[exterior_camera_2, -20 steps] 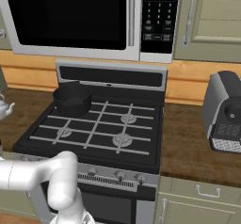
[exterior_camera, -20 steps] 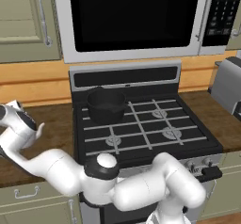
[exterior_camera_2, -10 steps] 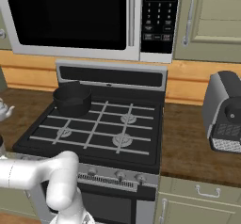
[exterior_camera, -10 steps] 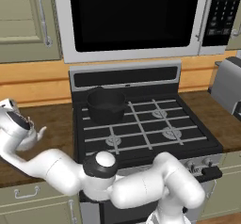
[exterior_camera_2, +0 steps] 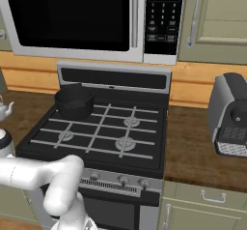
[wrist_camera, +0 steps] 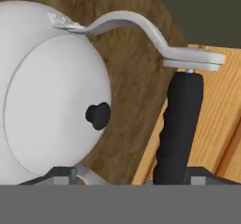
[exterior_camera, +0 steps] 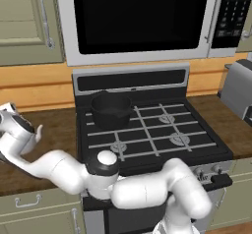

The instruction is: Pick the kettle from the counter and place it on a stove burner. Then turn the burner on.

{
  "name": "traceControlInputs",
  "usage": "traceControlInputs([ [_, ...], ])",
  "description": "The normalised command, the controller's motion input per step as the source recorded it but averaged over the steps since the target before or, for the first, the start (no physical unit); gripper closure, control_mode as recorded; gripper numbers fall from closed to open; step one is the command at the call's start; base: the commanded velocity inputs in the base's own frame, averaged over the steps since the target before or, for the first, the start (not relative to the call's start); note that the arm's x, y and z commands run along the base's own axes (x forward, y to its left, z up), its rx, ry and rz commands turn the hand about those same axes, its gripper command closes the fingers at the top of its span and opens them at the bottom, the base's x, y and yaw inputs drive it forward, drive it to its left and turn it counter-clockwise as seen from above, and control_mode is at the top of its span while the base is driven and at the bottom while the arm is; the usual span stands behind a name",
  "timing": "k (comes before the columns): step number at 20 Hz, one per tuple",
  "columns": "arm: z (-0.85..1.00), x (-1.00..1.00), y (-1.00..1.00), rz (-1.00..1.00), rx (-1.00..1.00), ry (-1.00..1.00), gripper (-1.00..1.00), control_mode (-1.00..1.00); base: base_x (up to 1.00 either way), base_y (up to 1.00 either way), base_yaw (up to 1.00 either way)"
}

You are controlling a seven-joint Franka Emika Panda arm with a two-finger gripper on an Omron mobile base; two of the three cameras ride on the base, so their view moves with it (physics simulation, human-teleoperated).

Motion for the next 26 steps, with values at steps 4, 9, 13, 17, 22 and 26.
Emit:
traceControlInputs([
  [4,-0.13,0.15,0.14,0.0,-0.06,0.14,1.0,-1.0,0.0,0.0,0.0],
  [9,-0.33,-0.03,-0.2,0.0,-0.12,0.03,1.0,-1.0,0.0,0.0,0.0],
  [13,-0.28,-0.25,-0.49,0.0,-0.08,-0.04,1.0,-1.0,0.0,0.0,0.0],
  [17,-0.03,-0.59,-0.91,-0.08,0.0,-0.21,1.0,-1.0,0.0,0.0,0.0],
  [22,0.18,-0.78,-1.0,-0.15,0.04,-0.32,1.0,-1.0,0.0,0.0,0.0],
  [26,0.31,-0.4,-1.0,-0.17,0.06,-0.22,1.0,-1.0,0.0,0.0,0.0],
])
